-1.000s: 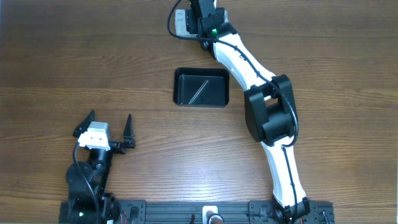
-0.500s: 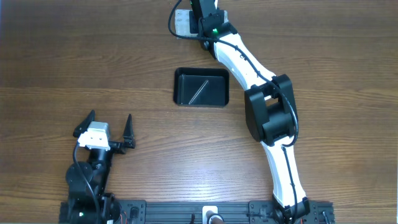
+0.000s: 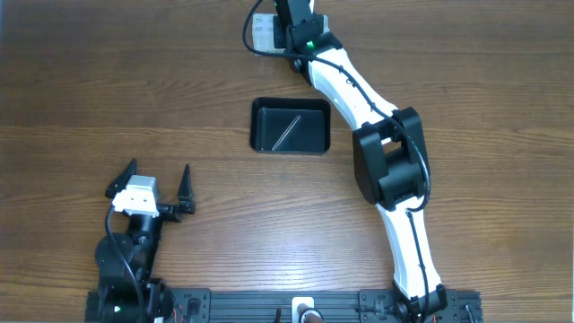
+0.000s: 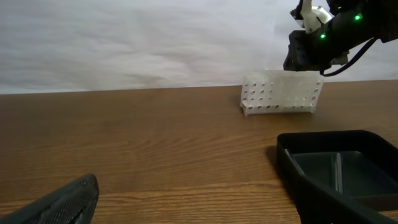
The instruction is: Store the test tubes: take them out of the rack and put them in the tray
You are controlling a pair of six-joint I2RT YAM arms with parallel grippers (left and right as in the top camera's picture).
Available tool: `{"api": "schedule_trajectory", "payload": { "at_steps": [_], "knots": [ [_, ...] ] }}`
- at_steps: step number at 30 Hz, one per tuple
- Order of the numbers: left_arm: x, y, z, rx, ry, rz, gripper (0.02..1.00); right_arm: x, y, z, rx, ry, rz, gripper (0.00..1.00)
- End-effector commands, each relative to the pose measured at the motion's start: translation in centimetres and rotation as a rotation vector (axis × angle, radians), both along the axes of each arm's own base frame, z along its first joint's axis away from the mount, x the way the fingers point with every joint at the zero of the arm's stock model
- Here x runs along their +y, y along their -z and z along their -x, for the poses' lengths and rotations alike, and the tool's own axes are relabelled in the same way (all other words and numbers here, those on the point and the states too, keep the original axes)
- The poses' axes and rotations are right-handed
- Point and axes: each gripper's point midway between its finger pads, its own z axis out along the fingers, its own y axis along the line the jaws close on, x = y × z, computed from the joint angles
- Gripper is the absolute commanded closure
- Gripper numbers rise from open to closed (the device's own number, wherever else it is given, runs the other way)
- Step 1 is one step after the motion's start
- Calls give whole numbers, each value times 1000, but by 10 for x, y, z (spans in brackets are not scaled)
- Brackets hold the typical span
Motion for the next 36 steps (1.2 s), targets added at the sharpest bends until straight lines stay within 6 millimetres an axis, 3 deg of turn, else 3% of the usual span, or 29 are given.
{"api": "schedule_trajectory", "payload": {
  "at_steps": [1,13,18,23,32,36],
  "knots": [
    [-1,1,0,-3,7,-13,18,-4,-4,-5,-15,16,9,847],
    [-1,1,0,-3,7,-13,18,-6,-8,-5,-22,22,10,908],
    [-1,1,0,-3,7,-13,18,-7,-28,-5,-53,24,4,915],
    [-1,1,0,-3,7,-13,20,-10,-82,1,-122,15,-8,919],
    [-1,1,0,-3,7,-13,18,-30,-236,47,-314,10,-92,915],
    [-1,1,0,-3,7,-13,18,-32,-269,77,-314,-34,-117,917]
  ]
}}
